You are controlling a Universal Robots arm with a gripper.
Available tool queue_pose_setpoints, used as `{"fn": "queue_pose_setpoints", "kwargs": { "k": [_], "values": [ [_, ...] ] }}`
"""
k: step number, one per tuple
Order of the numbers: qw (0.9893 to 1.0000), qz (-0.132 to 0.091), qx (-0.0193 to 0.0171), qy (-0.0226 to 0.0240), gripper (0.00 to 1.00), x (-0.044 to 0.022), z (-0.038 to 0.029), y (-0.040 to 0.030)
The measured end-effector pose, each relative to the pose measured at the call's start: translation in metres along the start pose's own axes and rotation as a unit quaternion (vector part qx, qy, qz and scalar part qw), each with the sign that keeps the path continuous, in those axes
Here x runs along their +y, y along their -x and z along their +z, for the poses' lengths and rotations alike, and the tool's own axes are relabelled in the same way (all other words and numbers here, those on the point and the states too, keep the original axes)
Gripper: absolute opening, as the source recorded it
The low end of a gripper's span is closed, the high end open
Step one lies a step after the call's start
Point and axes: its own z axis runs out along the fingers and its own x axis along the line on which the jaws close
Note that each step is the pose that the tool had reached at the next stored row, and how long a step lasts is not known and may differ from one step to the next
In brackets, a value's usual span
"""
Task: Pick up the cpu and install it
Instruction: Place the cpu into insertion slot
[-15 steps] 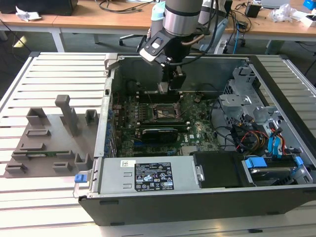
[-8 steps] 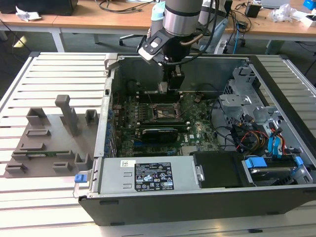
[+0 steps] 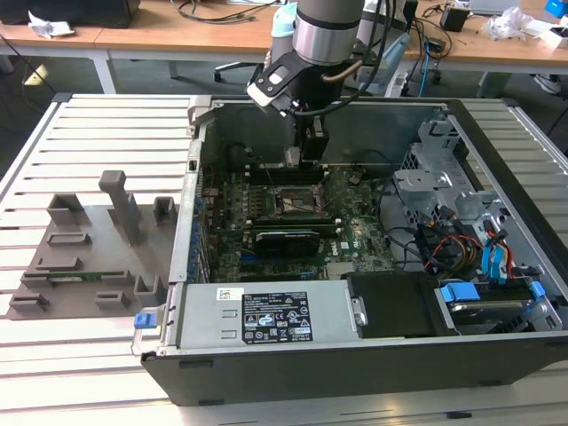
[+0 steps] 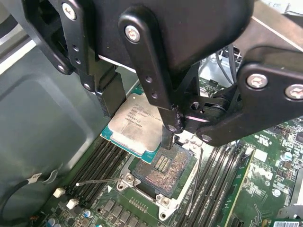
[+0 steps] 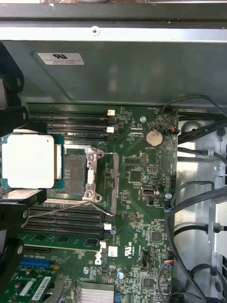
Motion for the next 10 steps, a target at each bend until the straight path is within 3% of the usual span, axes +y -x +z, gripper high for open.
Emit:
{"fn": "queue_pose_setpoints", "kwargs": {
  "k": [10],
  "values": [
    [0.9999, 0.016, 0.0006, 0.0005, 0.55, 0.0, 0.0001, 0.0]
  ]
}}
